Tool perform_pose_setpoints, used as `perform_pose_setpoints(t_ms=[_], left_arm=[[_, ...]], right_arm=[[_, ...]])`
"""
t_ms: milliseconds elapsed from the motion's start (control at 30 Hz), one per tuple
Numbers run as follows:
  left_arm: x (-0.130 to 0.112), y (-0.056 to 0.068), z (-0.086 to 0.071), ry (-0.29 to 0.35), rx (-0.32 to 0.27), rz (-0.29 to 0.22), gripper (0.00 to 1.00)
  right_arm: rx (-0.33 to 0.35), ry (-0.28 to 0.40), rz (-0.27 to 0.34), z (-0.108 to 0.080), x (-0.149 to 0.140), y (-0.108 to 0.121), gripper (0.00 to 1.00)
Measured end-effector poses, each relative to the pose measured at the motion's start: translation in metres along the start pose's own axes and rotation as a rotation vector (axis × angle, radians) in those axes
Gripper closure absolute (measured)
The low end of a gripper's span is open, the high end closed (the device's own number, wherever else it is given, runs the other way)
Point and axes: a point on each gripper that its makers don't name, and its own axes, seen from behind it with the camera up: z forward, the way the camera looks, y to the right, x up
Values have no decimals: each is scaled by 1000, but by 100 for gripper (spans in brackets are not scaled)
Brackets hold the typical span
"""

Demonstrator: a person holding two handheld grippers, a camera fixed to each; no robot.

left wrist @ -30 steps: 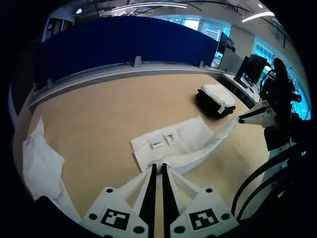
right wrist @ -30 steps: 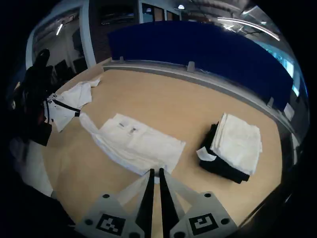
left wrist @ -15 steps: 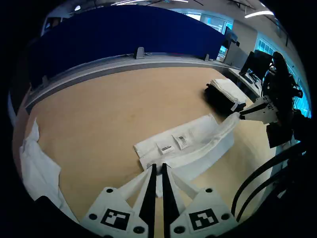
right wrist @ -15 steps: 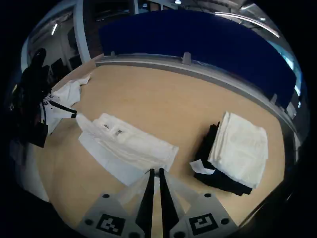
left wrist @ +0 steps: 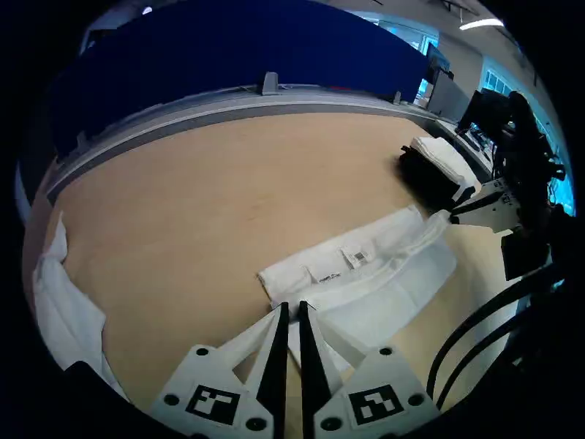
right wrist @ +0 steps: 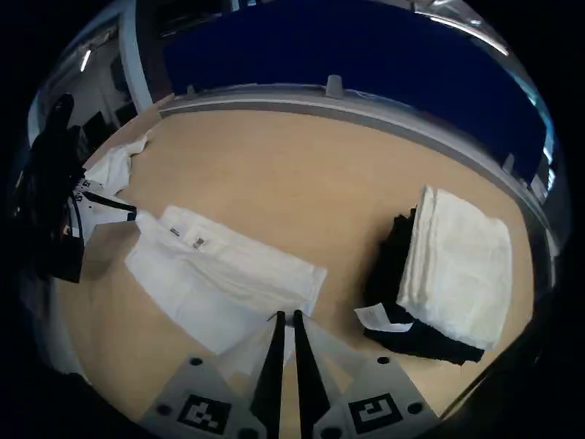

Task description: Fold towel

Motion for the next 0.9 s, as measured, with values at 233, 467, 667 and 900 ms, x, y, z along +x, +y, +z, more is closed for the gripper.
perform_pose_setpoints(t_ms=[233,467,667,900], left_arm=[[0,-7,3,5,34,-19,60],[3,-12,-8,31,55,-28,41],[4,-11,-14,49,47,-35,17],[5,-14,-16,65,66,-29,8]], right_arm=[[-1,21,36,2,3,-1,63],[4,52,25,-6,5,-5,27],[8,70,15,-10,8,-9,12],[17,74,20,-14,7,-11,0]])
